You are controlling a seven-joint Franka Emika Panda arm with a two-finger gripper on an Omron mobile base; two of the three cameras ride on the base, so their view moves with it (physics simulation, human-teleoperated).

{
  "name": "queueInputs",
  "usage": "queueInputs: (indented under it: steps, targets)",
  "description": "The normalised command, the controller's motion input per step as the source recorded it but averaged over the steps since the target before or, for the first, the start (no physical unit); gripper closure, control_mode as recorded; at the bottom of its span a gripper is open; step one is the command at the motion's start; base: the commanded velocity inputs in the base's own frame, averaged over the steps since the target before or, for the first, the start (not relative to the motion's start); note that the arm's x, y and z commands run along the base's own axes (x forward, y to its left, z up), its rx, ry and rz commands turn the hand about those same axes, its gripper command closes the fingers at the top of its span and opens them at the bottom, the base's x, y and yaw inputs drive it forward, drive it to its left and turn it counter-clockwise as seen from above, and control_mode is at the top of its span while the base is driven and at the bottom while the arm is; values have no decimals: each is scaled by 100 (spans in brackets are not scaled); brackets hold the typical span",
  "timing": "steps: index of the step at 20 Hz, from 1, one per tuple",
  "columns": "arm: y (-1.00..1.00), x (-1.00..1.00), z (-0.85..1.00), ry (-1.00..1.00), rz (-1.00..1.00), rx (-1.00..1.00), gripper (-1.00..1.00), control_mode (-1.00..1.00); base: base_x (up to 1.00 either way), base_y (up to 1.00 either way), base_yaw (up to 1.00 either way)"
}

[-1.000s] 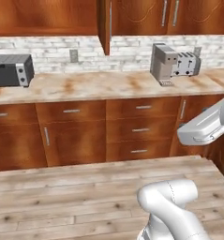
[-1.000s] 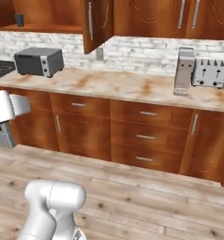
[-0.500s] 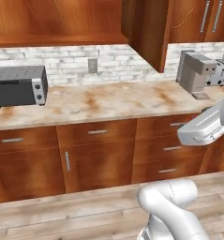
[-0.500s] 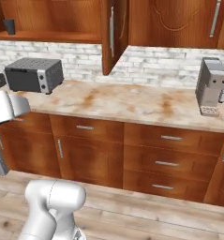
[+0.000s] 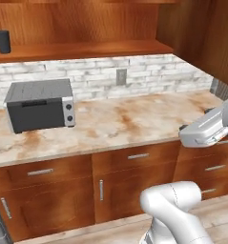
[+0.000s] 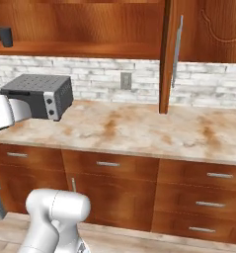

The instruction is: There is a bowl on the dining counter. Grab a lemon wedge from the fridge and place it in the bowl. Then get the liquor bottle and glass cup from the cabinet and place them next to the bowl.

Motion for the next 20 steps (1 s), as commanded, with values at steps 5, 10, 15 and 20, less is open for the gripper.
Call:
queueInputs:
  steps: [5, 10, 15, 20]
  targets:
    - [0, 0, 0, 0, 0, 0, -100, 100, 58, 62, -21]
    - [0, 0, 0, 0, 0, 0, -100, 100, 55, 64, -19]
    - [0, 0, 0, 0, 0, 0, -100, 100, 64, 60, -15]
    - [0, 0, 0, 0, 0, 0, -100, 100, 78, 46, -9]
